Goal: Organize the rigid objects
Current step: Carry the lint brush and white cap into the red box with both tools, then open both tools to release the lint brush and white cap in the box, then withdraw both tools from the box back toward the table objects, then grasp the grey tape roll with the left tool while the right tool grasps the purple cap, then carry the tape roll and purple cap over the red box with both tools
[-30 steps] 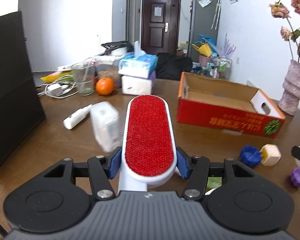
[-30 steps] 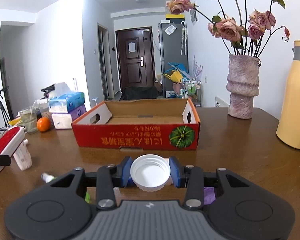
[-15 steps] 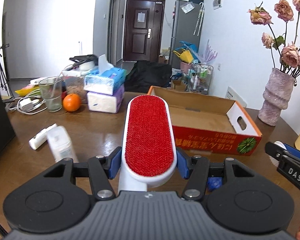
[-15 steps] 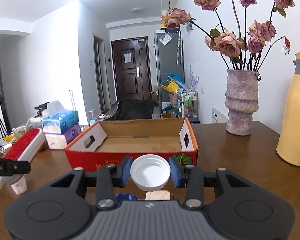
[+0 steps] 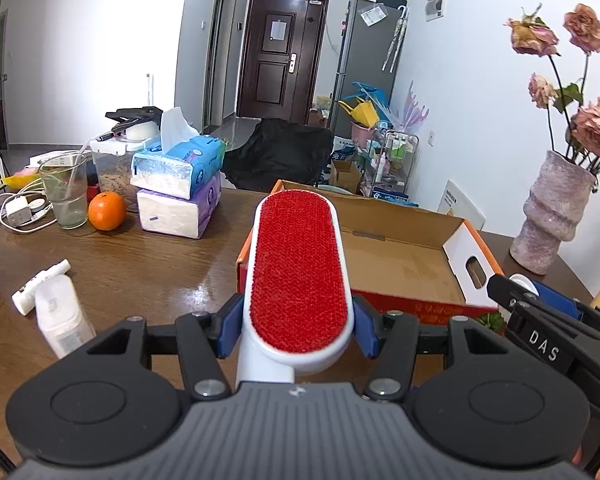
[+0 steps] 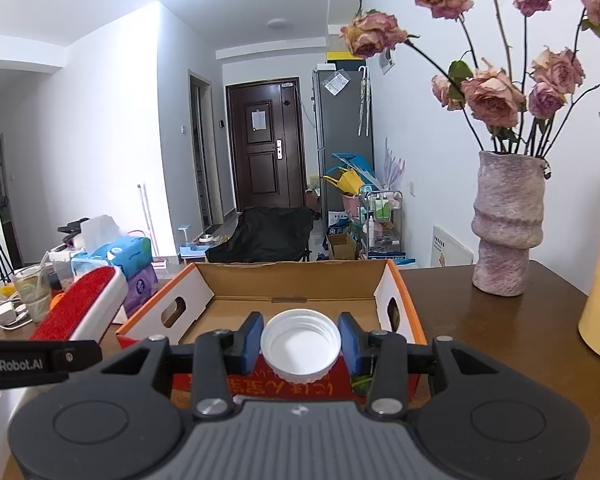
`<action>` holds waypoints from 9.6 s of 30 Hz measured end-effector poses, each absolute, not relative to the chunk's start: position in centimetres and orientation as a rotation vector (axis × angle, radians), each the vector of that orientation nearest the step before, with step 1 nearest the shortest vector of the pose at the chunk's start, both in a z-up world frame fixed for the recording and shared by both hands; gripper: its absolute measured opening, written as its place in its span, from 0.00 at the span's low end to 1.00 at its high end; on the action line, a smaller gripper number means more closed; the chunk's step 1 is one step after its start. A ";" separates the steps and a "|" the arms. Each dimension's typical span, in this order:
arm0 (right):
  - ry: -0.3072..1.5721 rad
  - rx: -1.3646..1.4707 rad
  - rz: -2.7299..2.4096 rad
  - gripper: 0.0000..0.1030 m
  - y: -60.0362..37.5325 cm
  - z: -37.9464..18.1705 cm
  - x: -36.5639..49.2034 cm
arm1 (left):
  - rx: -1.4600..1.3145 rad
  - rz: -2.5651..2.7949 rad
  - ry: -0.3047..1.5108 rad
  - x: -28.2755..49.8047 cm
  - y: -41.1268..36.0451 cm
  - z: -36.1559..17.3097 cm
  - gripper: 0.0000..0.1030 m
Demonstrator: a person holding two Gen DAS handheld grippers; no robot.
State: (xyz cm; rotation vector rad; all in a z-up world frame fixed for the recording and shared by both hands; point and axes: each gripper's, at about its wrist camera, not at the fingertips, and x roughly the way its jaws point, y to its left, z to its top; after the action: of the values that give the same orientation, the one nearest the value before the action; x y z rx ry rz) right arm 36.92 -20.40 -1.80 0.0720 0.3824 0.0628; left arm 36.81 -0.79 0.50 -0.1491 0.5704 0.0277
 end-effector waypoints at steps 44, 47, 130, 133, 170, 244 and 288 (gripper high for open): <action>0.488 0.024 0.012 0.39 -20.8 -4.5 51.6 | -0.081 0.029 0.651 54.3 -4.0 -2.0 0.56; 0.504 0.014 0.004 0.40 -20.7 -4.7 51.8 | -0.093 0.032 0.679 54.6 -3.6 -2.2 0.62; 0.495 0.063 -0.010 1.00 -23.6 -3.2 29.0 | -0.086 0.085 0.610 29.4 2.0 -0.9 1.00; 0.503 0.057 -0.011 1.00 -23.7 -3.8 28.0 | -0.083 0.085 0.616 28.3 2.3 -1.5 1.00; 0.611 -0.031 -0.102 1.00 -27.9 -9.9 24.0 | 0.057 0.048 0.710 27.2 2.2 -9.6 0.97; 0.429 0.073 0.056 0.52 -23.1 -4.9 29.8 | -0.048 -0.084 0.496 29.9 -1.5 -0.9 0.44; 0.388 0.053 0.057 0.52 -23.6 -4.2 41.3 | -0.091 -0.101 0.469 43.0 -6.5 0.1 0.44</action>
State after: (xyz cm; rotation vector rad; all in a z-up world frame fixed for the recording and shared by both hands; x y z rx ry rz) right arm 41.30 -23.55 -4.18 0.0532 0.3884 0.0566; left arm 42.98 -6.51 0.07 -0.0907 0.4689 -0.1008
